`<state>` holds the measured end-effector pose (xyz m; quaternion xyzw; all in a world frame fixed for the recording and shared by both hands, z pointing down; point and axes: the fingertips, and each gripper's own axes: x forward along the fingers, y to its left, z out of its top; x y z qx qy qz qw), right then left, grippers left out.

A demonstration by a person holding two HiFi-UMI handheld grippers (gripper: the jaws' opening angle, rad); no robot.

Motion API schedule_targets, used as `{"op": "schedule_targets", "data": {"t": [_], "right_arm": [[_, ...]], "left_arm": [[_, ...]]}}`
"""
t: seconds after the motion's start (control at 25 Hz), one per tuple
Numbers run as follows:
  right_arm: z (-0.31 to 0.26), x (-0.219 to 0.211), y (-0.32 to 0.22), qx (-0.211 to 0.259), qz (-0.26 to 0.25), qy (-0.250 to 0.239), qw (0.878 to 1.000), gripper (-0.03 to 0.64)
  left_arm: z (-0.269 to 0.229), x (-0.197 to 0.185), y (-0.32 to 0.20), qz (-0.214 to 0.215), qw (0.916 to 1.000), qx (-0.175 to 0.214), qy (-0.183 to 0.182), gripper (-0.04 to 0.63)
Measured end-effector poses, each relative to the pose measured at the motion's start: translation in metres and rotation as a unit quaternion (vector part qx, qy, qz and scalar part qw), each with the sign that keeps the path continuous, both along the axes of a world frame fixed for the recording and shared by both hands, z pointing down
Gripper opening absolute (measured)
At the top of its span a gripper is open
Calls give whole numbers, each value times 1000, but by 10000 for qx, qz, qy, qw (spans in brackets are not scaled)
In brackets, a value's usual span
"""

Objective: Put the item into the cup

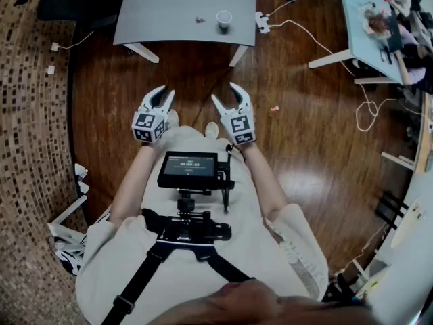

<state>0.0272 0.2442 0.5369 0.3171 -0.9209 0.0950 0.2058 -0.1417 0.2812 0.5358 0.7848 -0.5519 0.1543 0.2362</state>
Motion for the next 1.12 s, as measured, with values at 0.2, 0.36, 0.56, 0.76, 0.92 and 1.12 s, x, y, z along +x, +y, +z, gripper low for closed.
{"op": "schedule_targets", "data": {"t": [0.2,0.36,0.56,0.76,0.92,1.12], "right_arm": [[-7,9,-7,62,-17,-9,10000,281],[-4,12,-6,71,-31,24,10000,281],[-3,10,-6,69,33,7,10000,281],[-5,10,-10,59,115,-16,9999,281],[2,8,-40,-73,228,-16,9997,281],[6,-11,-80,-136,278,2,9995,281]], "left_arm": [[-5,4,-6,-104,9999,82,26,100],[-1,-1,-4,-160,9998,-8,-126,100],[0,-5,-1,-68,9999,-27,-155,100],[0,1,-15,66,10000,4,-52,100],[10,5,-55,208,9997,-104,-2,100],[22,1,-106,419,9989,-217,62,100]]}}
